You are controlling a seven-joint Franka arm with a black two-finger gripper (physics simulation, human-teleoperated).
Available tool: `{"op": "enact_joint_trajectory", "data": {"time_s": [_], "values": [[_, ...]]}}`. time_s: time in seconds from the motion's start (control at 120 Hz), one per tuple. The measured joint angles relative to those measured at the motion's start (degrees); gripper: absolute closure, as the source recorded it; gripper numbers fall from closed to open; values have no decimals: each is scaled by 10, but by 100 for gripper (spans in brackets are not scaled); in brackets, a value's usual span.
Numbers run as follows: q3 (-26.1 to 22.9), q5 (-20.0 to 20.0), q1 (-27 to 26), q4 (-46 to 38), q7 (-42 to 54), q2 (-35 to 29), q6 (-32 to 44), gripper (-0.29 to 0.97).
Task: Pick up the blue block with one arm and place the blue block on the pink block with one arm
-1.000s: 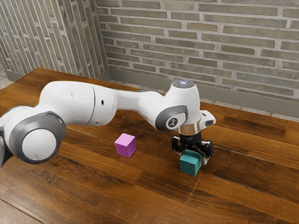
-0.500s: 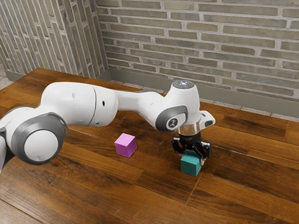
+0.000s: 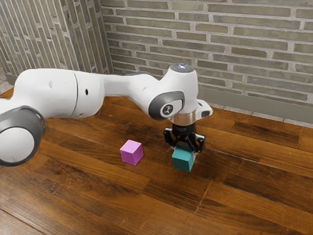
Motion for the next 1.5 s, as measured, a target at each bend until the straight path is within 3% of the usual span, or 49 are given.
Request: {"op": "enact_joint_trajectory", "data": {"time_s": [0.092, 0.225, 0.433, 0.7, 0.867, 1.5], "values": [[0, -4, 37, -93, 3, -80, -14, 28], [0, -11, 82, -184, 9, -140, -23, 29], [0, -31, 152, -243, 35, -193, -28, 29], [0, -50, 173, -224, 115, -175, -30, 31], [0, -58, 181, -181, 167, -133, -30, 31], [0, -59, 200, -47, 310, -36, -38, 32]]}}
